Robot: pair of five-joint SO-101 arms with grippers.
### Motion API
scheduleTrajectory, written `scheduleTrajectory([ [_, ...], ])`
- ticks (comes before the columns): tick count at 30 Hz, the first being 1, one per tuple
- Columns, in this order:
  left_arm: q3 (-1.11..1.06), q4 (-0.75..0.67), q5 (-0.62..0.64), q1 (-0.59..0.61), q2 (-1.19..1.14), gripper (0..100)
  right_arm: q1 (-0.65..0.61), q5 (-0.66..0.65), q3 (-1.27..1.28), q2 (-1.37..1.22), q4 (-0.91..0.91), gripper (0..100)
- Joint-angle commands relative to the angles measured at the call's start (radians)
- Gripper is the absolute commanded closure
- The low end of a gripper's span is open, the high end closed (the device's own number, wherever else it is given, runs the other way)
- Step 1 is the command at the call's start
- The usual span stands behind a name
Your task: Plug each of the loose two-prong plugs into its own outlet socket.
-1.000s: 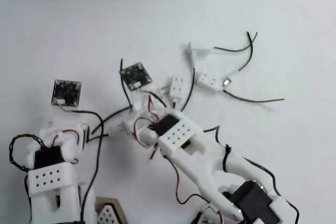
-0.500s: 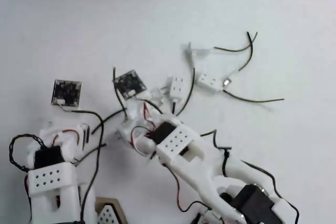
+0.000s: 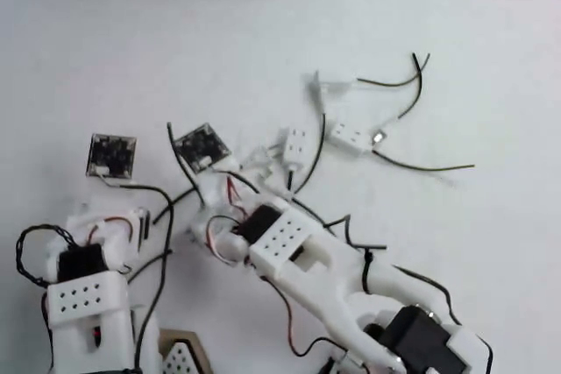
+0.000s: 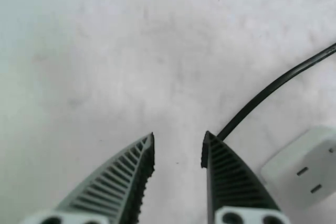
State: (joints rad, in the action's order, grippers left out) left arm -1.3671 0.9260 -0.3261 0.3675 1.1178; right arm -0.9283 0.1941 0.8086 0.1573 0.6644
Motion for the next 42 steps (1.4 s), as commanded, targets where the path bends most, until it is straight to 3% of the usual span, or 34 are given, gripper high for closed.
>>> scheduleTrajectory([
  [1, 0.006, -0.021, 0.011, 0.012, 0.016, 84, -0.038, -0.046, 0.006, -0.041, 0.062, 98.1],
  [8, 0.020, -0.075, 0.020, 0.154, 0.016, 84, -0.038, -0.107, 0.011, -0.050, 0.059, 98.1],
  [16, 0.031, -0.083, 0.021, 0.196, 0.016, 84, -0.087, -0.141, 0.026, -0.050, 0.064, 98.1],
  [33, 0.028, -0.083, 0.021, 0.193, 0.016, 84, -0.054, -0.140, -0.009, -0.031, 0.120, 98.1],
  [42, 0.028, -0.083, 0.021, 0.193, 0.016, 84, -0.021, -0.112, 0.064, 0.179, 0.059, 98.1],
])
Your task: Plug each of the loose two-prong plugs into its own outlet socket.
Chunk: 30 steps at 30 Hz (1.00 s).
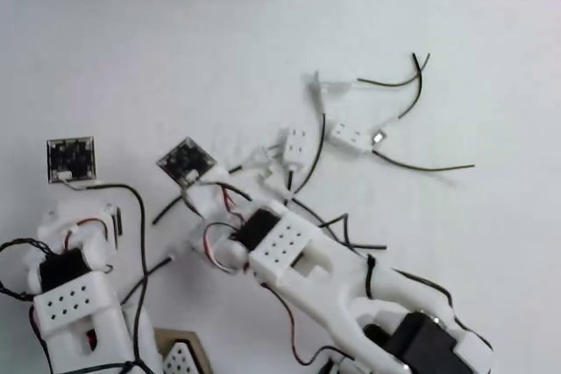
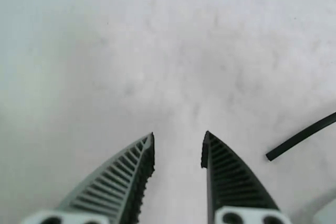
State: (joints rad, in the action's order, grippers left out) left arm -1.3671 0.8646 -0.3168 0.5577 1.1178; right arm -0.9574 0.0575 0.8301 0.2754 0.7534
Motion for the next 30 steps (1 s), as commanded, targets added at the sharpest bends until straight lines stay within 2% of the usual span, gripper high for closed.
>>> scheduleTrajectory([
  [1, 0.028, -0.021, 0.012, 0.002, 0.016, 84, 0.008, 0.032, 0.071, 0.077, -0.058, 98.1],
  [7, 0.028, -0.021, 0.012, 0.002, 0.016, 84, 0.008, 0.043, 0.152, 0.119, -0.176, 98.1],
  [15, 0.026, -0.021, 0.012, 0.002, 0.016, 84, 0.008, 0.044, 0.146, 0.018, -0.308, 98.1],
  [25, 0.026, -0.023, 0.012, 0.001, 0.016, 84, -0.004, 0.044, 0.133, 0.001, -0.298, 98.1],
  [30, 0.026, -0.023, 0.012, 0.001, 0.016, 84, -0.030, 0.044, 0.040, -0.108, -0.222, 98.1],
])
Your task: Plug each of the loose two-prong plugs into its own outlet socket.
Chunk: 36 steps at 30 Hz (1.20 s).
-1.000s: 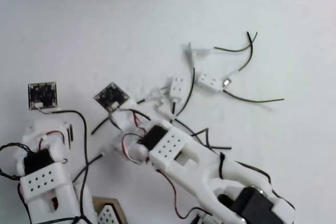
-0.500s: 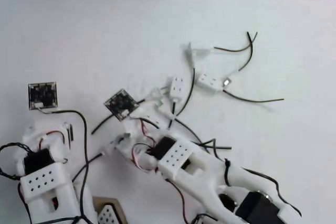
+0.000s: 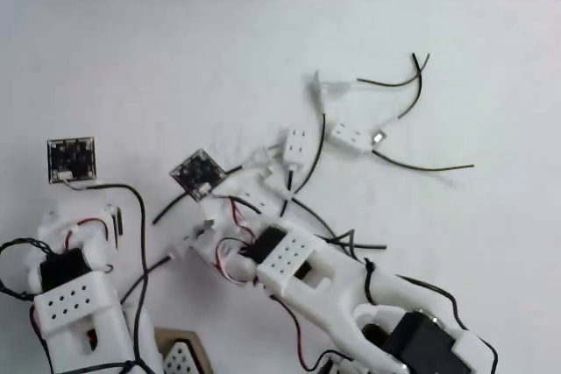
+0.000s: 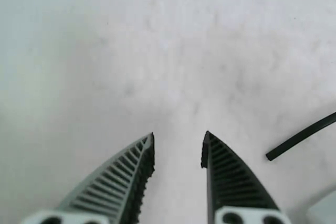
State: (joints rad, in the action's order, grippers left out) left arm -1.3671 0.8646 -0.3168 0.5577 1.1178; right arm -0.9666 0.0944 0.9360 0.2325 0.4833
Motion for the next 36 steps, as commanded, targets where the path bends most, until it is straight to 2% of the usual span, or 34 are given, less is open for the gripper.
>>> scheduleTrajectory([
  [1, 0.026, -0.023, 0.012, 0.001, 0.016, 84, -0.021, 0.008, -0.094, -0.097, 0.068, 98.1],
  [6, 0.026, -0.023, 0.012, 0.001, 0.016, 84, -0.015, 0.008, -0.184, -0.193, 0.145, 98.1],
  [22, 0.026, -0.023, 0.012, 0.001, 0.016, 84, 0.002, 0.000, -0.187, -0.180, 0.150, 98.1],
  [26, 0.026, -0.023, 0.012, 0.001, 0.016, 84, 0.084, -0.002, -0.187, -0.071, 0.150, 98.1],
  [32, 0.026, -0.023, 0.012, 0.002, 0.016, 84, 0.275, -0.002, -0.190, 0.125, 0.140, 98.1],
  [36, 0.026, -0.023, 0.012, 0.002, 0.016, 84, 0.384, 0.000, -0.195, 0.200, 0.071, 98.1],
])
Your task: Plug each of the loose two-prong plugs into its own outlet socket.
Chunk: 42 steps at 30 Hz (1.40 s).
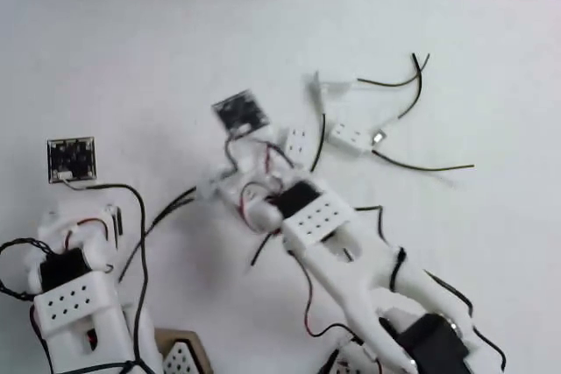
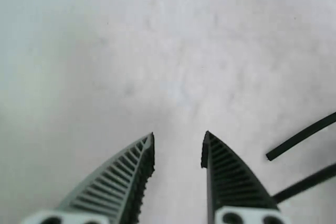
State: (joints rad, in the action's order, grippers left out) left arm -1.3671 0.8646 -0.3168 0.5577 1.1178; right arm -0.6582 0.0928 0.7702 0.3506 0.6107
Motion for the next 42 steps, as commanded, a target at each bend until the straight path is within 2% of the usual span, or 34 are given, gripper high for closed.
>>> scheduleTrajectory([
  [1, 0.026, -0.023, 0.012, 0.002, 0.016, 84, 0.101, 0.002, -0.029, 0.088, -0.093, 98.1],
  [7, 0.026, -0.023, 0.012, 0.002, 0.016, 84, 0.255, 0.008, -0.046, 0.027, -0.412, 98.1],
  [10, 0.026, -0.023, 0.012, 0.002, 0.016, 84, 0.320, 0.008, -0.097, -0.070, -0.506, 98.1],
  [14, 0.026, -0.023, 0.012, 0.002, 0.016, 84, 0.377, 0.008, -0.227, -0.239, -0.536, 98.1],
  [18, 0.026, -0.023, 0.012, 0.002, 0.016, 84, 0.381, 0.008, -0.376, -0.420, -0.539, 97.8],
  [23, 0.025, -0.023, 0.012, 0.002, 0.016, 84, 0.378, 0.002, -0.523, -0.608, -0.533, 87.4],
  [26, 0.025, -0.023, 0.012, 0.002, 0.016, 84, 0.380, 0.000, -0.559, -0.661, -0.526, 87.7],
  [30, 0.025, -0.023, 0.012, 0.002, 0.016, 84, 0.384, 0.000, -0.566, -0.596, -0.412, 87.8],
  [37, 0.025, -0.023, 0.012, 0.001, 0.016, 84, 0.366, -0.003, -0.566, -0.343, 0.044, 87.6],
  [39, 0.025, -0.023, 0.012, 0.001, 0.016, 84, 0.348, -0.066, -0.563, -0.295, 0.137, 87.6],
  [42, 0.025, -0.023, 0.012, 0.001, 0.016, 84, 0.306, -0.241, -0.563, -0.274, 0.263, 87.6],
])
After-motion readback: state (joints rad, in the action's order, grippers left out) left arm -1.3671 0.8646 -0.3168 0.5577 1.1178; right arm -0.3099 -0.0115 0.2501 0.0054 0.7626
